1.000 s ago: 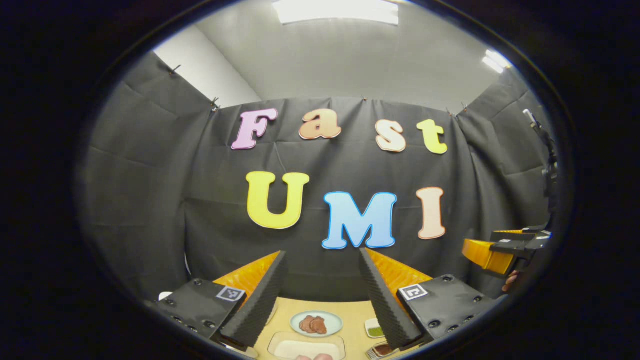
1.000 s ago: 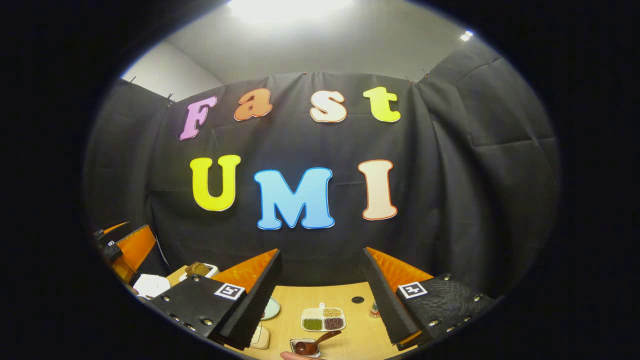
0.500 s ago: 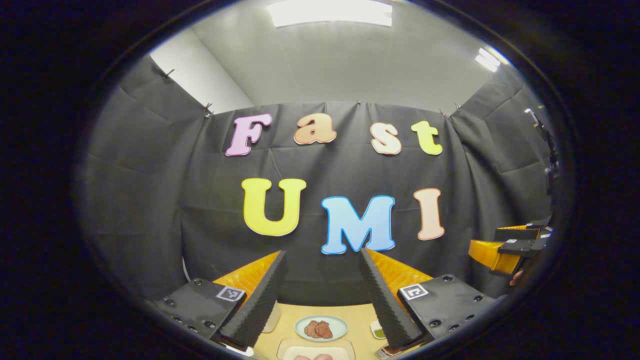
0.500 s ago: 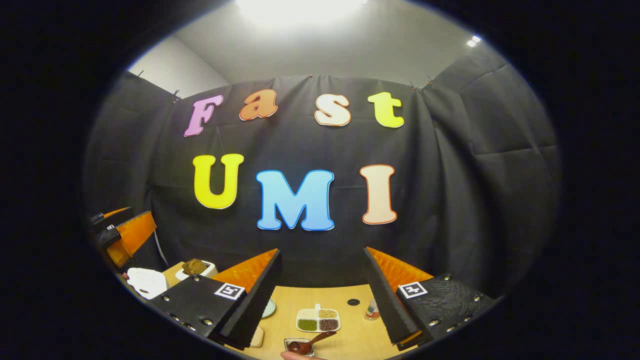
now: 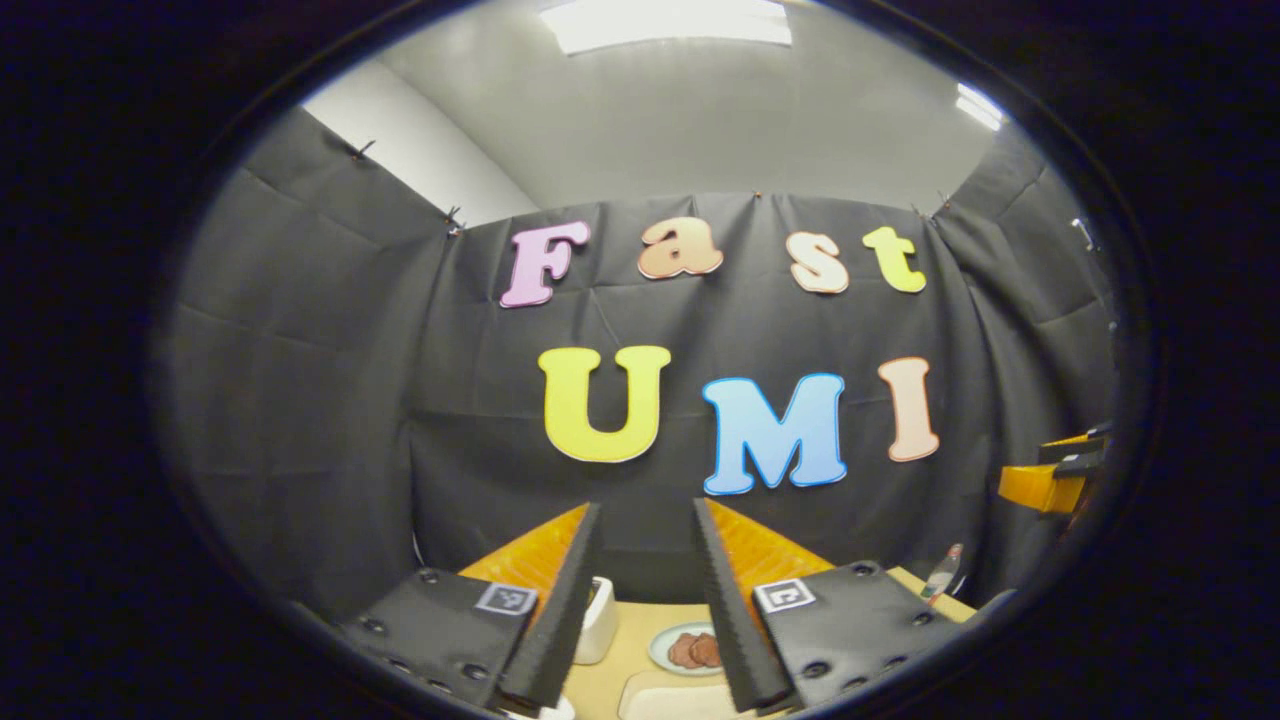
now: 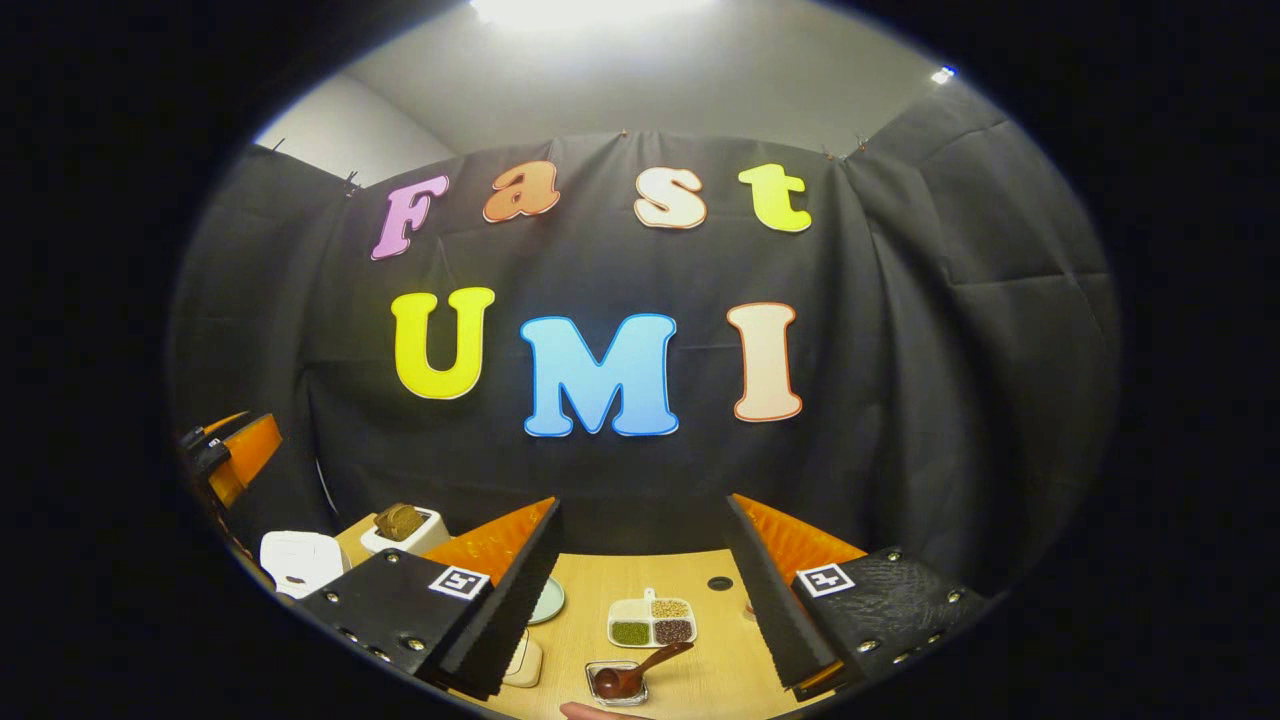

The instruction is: Close the left gripper, press the button to open the rice cooker; take a wooden spoon from the chopstick holder with the right hand, scoop a spoonful of rice and pour it into the rice cooker, then put the wooden spoon back into the chopstick holder.

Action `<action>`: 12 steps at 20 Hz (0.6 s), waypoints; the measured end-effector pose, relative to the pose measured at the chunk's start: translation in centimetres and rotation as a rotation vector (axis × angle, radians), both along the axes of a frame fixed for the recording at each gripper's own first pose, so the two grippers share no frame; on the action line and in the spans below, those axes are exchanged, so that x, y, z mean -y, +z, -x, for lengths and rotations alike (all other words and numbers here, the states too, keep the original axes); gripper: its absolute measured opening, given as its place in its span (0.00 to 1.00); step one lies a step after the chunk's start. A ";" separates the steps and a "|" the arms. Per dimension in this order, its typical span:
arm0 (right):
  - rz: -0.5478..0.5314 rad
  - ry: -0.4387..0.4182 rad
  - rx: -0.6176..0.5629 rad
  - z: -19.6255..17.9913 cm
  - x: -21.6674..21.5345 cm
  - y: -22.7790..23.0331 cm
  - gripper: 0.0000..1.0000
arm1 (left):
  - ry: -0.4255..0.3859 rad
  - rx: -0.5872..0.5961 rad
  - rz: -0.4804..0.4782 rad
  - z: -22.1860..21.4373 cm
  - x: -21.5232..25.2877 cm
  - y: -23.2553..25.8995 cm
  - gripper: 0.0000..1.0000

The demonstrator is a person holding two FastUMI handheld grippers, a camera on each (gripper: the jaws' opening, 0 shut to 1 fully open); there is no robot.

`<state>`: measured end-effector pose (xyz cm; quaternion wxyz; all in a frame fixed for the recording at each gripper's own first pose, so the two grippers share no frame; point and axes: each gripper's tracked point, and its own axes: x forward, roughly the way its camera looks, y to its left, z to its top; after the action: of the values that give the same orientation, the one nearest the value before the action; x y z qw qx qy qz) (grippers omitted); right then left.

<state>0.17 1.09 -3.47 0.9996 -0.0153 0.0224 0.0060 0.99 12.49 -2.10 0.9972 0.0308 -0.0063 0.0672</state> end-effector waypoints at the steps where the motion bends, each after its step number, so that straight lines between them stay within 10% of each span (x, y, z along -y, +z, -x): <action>1: -0.001 0.003 -0.001 -0.1 -0.2 0.0 0.96 | 0.039 -0.021 -0.024 0.1 -1.5 -0.7 0.45; 4: 0.003 0.013 -0.002 -0.5 -0.5 -0.2 0.96 | 0.061 -0.103 0.000 0.6 -4.2 -3.2 0.07; 12: 0.006 0.035 -0.031 -1.1 -1.1 -1.3 0.96 | 0.120 -0.330 0.173 2.8 -11.7 -12.0 0.07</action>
<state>1.27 2.17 -4.73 0.9988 -0.0185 0.0378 0.0238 -1.77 24.24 -14.09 0.9779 -0.0442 0.1648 0.1209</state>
